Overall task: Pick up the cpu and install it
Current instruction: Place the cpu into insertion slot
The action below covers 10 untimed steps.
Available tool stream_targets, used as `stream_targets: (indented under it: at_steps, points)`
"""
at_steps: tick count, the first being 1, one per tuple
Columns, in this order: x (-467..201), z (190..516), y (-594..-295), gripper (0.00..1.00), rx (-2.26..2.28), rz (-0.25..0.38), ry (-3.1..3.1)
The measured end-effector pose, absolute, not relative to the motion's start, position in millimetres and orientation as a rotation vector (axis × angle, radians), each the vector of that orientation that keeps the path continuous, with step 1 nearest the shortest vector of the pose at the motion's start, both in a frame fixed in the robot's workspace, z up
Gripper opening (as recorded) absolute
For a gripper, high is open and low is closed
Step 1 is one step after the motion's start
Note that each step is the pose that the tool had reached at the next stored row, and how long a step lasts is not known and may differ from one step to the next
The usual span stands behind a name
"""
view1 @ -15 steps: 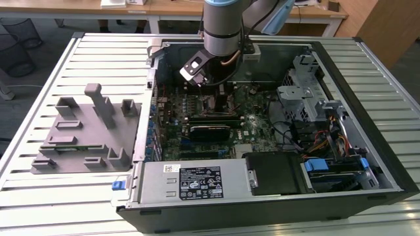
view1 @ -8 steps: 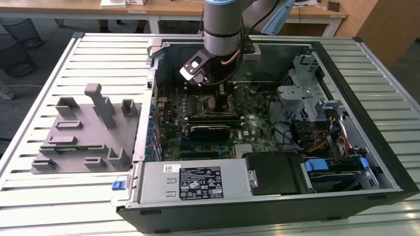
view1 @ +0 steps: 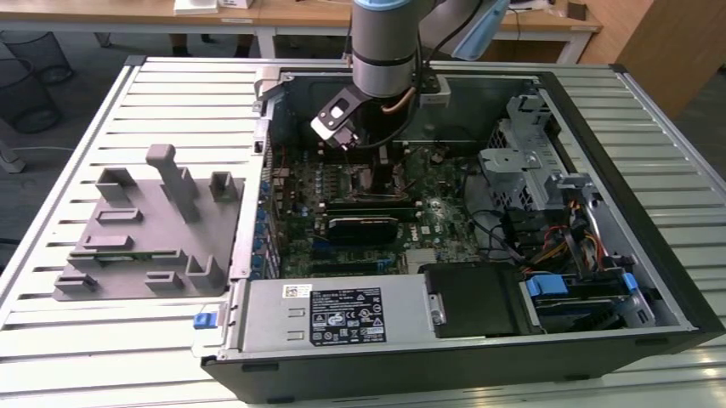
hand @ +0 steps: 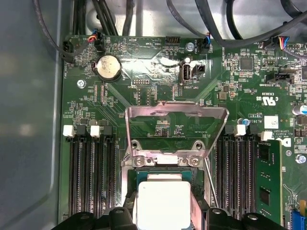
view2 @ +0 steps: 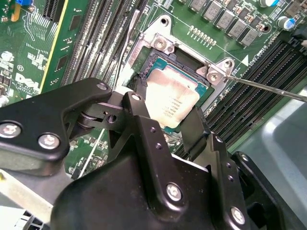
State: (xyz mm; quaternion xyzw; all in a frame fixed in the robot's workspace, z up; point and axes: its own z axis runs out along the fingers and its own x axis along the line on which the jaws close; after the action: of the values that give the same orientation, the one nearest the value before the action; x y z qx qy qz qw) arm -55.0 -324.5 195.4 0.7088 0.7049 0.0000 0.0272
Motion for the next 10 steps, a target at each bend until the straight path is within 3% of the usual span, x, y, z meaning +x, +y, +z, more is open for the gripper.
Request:
stream_targets:
  at_steps: [10]
  points:
    - [-55.0, 193.9, -324.7, 0.53, 2.189, 0.000, 2.177]
